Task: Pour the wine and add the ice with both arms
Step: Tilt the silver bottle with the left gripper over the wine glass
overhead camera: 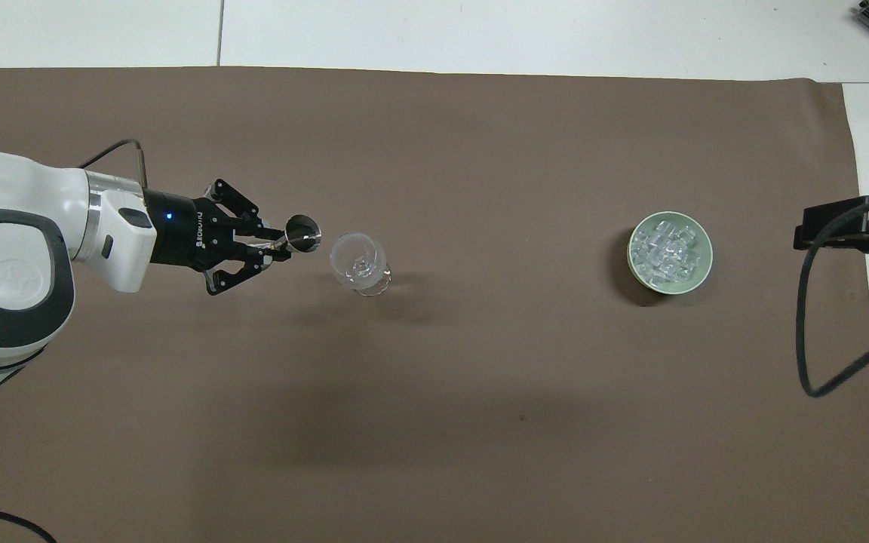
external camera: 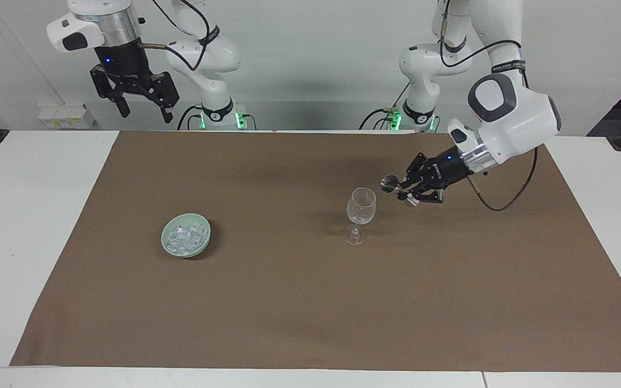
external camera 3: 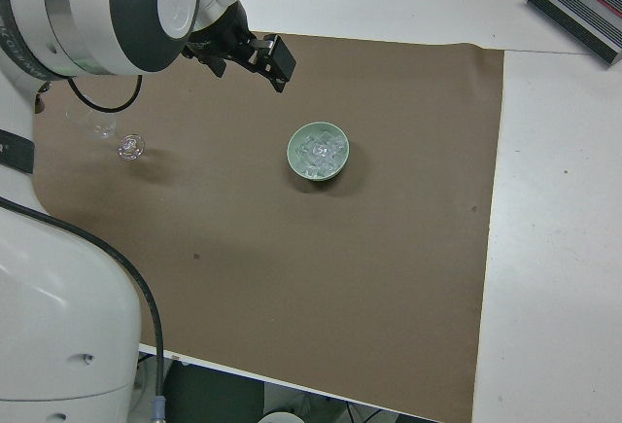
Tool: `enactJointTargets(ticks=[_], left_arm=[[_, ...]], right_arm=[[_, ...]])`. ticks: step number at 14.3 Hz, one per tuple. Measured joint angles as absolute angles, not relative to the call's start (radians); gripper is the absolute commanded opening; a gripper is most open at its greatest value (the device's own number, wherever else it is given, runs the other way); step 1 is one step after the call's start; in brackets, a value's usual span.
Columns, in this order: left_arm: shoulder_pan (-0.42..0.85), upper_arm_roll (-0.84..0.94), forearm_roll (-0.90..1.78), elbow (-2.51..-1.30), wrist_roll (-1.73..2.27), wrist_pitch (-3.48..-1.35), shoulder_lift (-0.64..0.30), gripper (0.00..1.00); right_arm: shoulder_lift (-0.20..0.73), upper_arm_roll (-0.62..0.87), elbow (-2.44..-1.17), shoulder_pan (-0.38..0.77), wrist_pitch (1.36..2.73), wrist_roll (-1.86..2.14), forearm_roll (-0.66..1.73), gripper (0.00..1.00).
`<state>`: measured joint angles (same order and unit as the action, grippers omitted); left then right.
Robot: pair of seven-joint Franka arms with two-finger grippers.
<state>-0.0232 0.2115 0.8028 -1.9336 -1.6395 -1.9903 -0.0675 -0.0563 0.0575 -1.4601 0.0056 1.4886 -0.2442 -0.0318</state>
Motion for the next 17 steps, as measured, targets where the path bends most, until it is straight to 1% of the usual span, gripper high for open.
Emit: enactJointTargets(ticks=[5,17], left_arm=[[0.019,0.211,0.747,-1.934,-1.565,-2.017,-0.064,0.00],[0.032,0.211,0.607,-1.929,-1.421,-2.020,-0.023,0.00]], right_arm=[[-0.056,0.057,-1.460,0.006,1.489,-0.244,-0.032,1.00],[-0.056,0.057,-1.460,0.006,1.489,-0.244,-0.032,1.00]])
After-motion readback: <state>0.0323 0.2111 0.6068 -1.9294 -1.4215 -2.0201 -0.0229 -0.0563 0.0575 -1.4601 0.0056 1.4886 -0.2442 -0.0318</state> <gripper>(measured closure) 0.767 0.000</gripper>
